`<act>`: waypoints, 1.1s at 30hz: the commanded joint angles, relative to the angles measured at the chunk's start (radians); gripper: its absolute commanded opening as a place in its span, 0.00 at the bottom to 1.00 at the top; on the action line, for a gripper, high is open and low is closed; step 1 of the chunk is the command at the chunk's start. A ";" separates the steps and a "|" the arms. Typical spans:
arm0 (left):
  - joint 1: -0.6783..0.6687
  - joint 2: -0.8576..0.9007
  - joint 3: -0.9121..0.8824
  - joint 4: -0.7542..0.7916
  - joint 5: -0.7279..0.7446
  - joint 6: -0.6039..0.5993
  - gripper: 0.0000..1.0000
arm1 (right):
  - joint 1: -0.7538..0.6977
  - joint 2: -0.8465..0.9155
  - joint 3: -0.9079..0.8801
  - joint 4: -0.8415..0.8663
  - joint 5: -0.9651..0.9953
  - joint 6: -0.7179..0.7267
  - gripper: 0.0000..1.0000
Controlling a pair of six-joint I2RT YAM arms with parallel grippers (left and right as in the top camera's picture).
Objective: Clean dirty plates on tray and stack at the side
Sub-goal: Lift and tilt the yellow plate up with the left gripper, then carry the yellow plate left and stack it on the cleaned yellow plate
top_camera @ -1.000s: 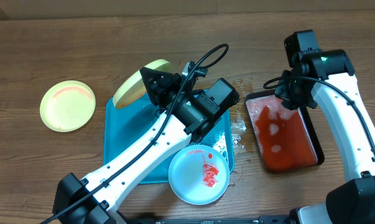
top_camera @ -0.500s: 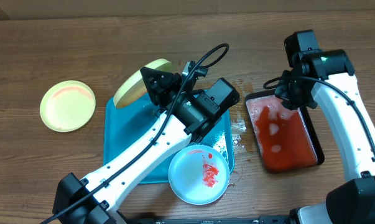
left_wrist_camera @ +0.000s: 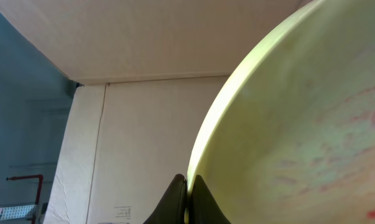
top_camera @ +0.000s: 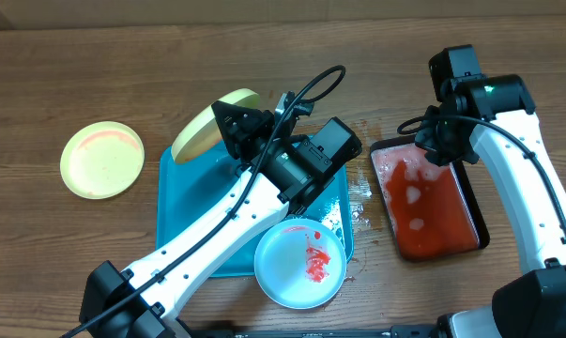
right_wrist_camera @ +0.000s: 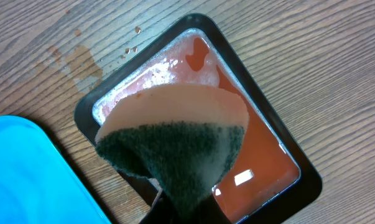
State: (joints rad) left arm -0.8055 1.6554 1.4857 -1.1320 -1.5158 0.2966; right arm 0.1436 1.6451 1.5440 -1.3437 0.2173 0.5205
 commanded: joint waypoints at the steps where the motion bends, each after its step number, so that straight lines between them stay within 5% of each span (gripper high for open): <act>1: -0.008 0.005 0.024 0.004 -0.035 0.015 0.05 | -0.006 -0.005 -0.006 0.006 0.013 0.006 0.04; 5: -0.008 0.005 0.024 0.003 0.081 -0.010 0.05 | -0.006 -0.005 -0.006 0.007 0.013 0.006 0.04; 8: 0.004 0.005 0.024 -0.028 0.325 -0.104 0.05 | -0.006 -0.005 -0.006 0.007 0.013 0.006 0.04; 15: 0.150 0.005 0.022 -0.129 0.828 -0.457 0.05 | -0.006 -0.005 -0.006 0.008 0.006 0.002 0.04; 33: 0.837 -0.021 0.022 -0.010 1.664 -0.512 0.05 | -0.006 -0.005 -0.006 0.014 -0.012 0.000 0.04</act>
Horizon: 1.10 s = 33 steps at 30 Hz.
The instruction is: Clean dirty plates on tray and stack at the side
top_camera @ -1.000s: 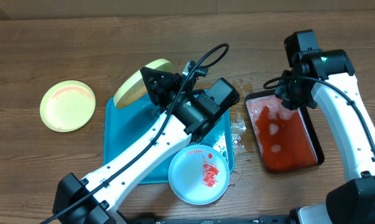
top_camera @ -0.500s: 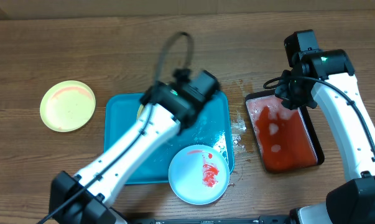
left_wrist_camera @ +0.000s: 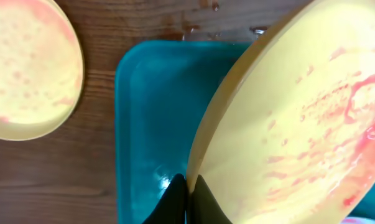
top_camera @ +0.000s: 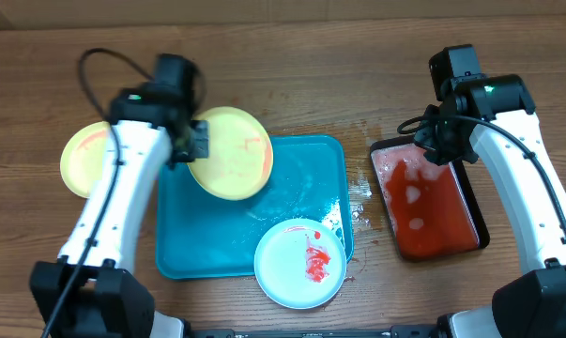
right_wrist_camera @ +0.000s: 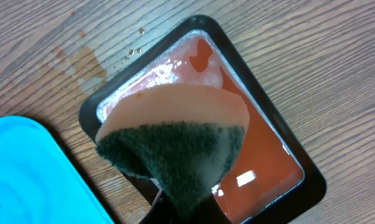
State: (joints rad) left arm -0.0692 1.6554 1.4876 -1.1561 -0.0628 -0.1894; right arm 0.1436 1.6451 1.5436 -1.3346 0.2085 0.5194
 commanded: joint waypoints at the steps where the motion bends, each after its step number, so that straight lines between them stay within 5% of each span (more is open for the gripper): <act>1: 0.153 -0.020 0.019 0.024 0.245 -0.025 0.05 | -0.006 -0.005 -0.006 0.005 -0.007 0.001 0.04; 17: 0.789 0.002 -0.181 0.231 0.479 -0.062 0.05 | -0.006 -0.005 -0.006 0.001 -0.030 0.000 0.04; 33: 0.870 0.212 -0.278 0.460 0.541 -0.229 0.04 | -0.006 -0.005 -0.006 -0.026 -0.030 0.001 0.04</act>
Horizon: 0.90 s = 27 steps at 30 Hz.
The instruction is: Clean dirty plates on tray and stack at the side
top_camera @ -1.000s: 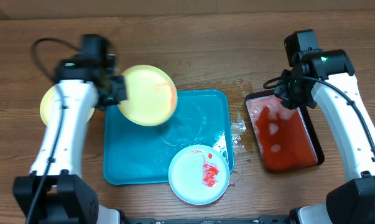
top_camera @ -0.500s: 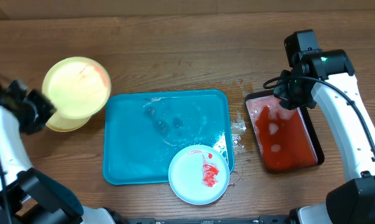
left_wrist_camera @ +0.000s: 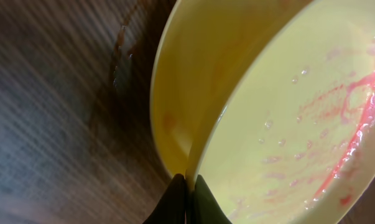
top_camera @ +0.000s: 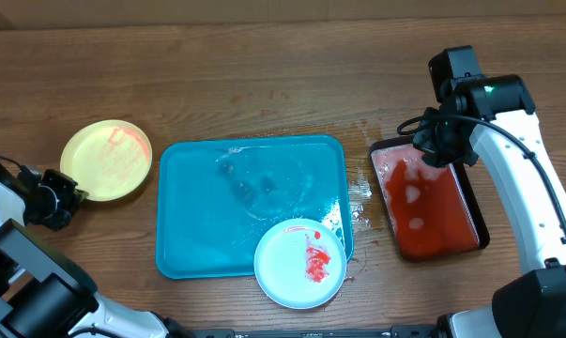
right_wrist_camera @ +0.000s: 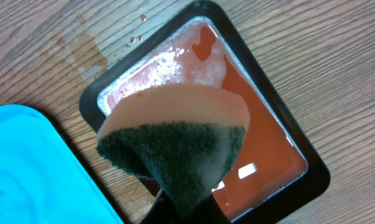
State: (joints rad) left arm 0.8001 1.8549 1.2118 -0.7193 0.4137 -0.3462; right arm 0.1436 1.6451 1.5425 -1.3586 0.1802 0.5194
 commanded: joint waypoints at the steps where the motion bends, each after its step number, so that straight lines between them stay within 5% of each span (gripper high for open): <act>1: 0.001 0.013 -0.003 0.034 0.066 -0.090 0.05 | -0.006 -0.005 -0.005 -0.005 -0.002 0.001 0.04; 19: 0.006 0.014 -0.003 0.034 -0.077 -0.267 0.08 | -0.006 -0.005 -0.005 -0.014 -0.002 0.000 0.04; 24: 0.006 0.014 -0.003 0.035 -0.076 -0.267 0.94 | -0.006 -0.005 -0.005 -0.017 -0.003 0.000 0.04; 27: 0.006 0.013 -0.003 0.035 -0.066 -0.240 1.00 | -0.006 -0.005 -0.005 -0.018 -0.002 0.000 0.04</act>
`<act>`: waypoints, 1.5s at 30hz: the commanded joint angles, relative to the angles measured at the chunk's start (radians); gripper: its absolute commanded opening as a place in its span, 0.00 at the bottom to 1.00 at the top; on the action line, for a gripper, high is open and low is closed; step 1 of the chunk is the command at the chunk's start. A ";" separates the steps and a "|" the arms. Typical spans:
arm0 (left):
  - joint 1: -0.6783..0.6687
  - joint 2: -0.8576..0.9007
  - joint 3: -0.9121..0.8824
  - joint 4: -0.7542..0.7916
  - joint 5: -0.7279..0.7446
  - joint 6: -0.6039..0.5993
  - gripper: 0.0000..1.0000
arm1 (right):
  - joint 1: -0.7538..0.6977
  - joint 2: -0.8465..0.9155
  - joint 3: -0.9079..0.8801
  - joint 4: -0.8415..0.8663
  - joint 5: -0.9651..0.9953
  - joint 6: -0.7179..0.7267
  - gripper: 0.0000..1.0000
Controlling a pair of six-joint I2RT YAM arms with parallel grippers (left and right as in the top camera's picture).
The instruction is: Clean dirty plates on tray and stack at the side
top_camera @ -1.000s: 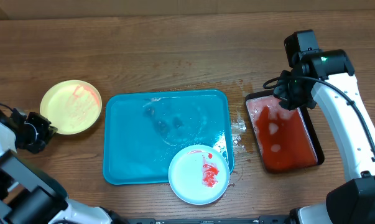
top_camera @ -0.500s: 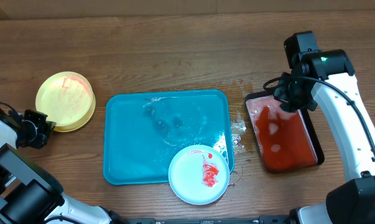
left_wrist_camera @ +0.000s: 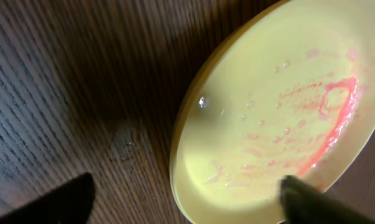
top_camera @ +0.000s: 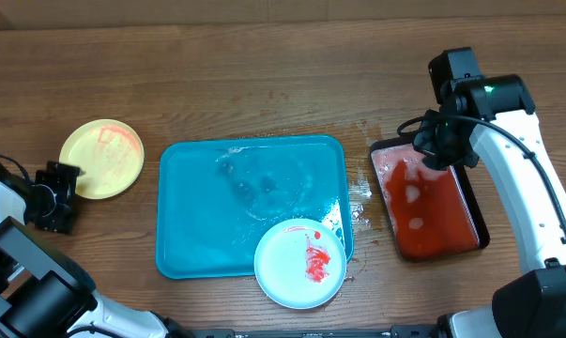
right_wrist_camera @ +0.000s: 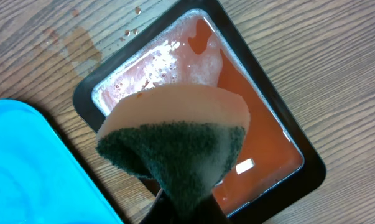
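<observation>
A yellow plate [top_camera: 100, 158] with faint red smears lies on the table at the far left, on top of another yellow plate; the left wrist view shows it close up [left_wrist_camera: 280, 118]. My left gripper [top_camera: 61, 192] stands open at its near-left rim. A white plate [top_camera: 299, 263] with a red smear sits on the front right corner of the blue tray [top_camera: 217, 216]. My right gripper [top_camera: 439, 141] is shut on a green and tan sponge [right_wrist_camera: 175, 134] above the black basin [right_wrist_camera: 274, 143] of reddish water.
The black basin [top_camera: 428, 211] lies right of the tray. Drops of water spot the wood [top_camera: 362, 192] between tray and basin. A cardboard wall runs along the table's far edge.
My left gripper has opened and let go of the yellow plate, which now lies flat on the other yellow plate. The right arm holds the sponge in the same place.
My left gripper held a smeared yellow plate tilted over the tray's far left corner. Then it held it flatter over the tray's left side. Then the plate was on the yellow plate at the far left, still gripped. Now it lies released.
</observation>
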State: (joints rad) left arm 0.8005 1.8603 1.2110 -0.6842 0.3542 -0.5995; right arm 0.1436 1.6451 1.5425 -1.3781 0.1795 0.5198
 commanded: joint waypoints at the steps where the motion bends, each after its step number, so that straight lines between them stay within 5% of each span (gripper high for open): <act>1: 0.003 0.008 -0.002 0.002 0.006 0.034 1.00 | -0.006 -0.005 -0.005 0.002 -0.002 0.000 0.04; 10: -0.097 -0.067 0.032 -0.018 0.084 0.116 1.00 | -0.006 -0.005 -0.005 0.002 -0.002 0.000 0.04; 21: -0.463 -0.297 0.057 -0.090 0.084 0.304 1.00 | -0.006 -0.004 -0.033 0.011 0.000 0.016 0.04; 27: -0.674 -0.311 0.054 -0.236 0.084 0.501 1.00 | -0.006 -0.004 -0.212 0.110 -0.031 0.062 0.04; 32: -0.769 -0.311 0.053 -0.310 0.080 0.519 0.89 | -0.007 -0.004 -0.380 0.226 -0.113 0.115 0.04; 35: -0.802 -0.311 0.052 -0.333 0.080 0.518 1.00 | -0.007 -0.004 -0.463 0.285 -0.134 0.145 0.04; 45: -0.862 -0.291 0.042 -0.386 0.061 0.536 1.00 | -0.024 -0.004 -0.663 0.457 -0.193 0.174 0.04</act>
State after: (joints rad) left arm -0.0563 1.5562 1.2610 -1.0672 0.4221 -0.0940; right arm 0.1394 1.6466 0.8970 -0.9409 0.0040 0.6765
